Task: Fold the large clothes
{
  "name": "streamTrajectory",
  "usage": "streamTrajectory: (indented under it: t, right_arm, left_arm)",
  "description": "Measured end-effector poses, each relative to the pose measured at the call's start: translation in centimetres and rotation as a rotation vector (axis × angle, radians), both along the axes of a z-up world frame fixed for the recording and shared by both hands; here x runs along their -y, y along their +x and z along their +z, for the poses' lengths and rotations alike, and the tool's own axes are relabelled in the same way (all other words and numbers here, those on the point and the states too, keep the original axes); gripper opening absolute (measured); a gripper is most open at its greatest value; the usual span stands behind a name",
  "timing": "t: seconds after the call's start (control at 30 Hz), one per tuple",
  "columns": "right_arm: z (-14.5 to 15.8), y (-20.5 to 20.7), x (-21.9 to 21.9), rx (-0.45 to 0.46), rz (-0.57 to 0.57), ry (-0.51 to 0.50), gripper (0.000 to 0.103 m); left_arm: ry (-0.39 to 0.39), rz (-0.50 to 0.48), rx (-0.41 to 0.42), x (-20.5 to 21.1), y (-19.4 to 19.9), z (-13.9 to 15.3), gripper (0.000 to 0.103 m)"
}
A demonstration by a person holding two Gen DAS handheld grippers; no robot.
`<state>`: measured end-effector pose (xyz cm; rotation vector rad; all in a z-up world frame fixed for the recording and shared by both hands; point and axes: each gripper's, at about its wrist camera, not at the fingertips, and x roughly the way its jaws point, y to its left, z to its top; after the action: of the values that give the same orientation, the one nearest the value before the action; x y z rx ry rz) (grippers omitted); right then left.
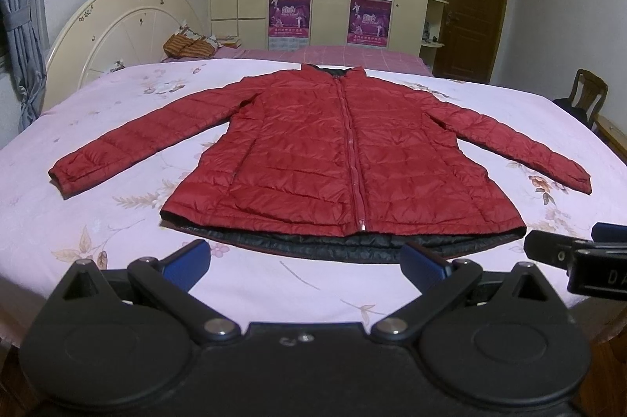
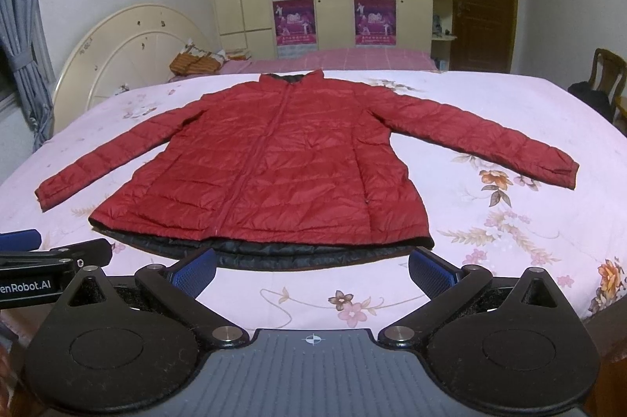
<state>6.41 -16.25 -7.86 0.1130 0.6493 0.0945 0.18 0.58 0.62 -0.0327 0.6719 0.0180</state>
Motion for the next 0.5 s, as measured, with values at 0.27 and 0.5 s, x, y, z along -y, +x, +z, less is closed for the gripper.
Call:
streamTrajectory:
  t: [0.27,0.5]
  right_arm:
    - [0.03,0.04,0.18,0.0,-0.003,0.0,0.103]
    - [0.01,0.03,0.47,0.001,-0.002,0.002,0.103]
  left_arm:
    - [0.003,-0.003,0.0,0.27,0.01,0.05,0.103]
    - [0.003,-0.001,0.002,0.45,0.01,0.13,0.103]
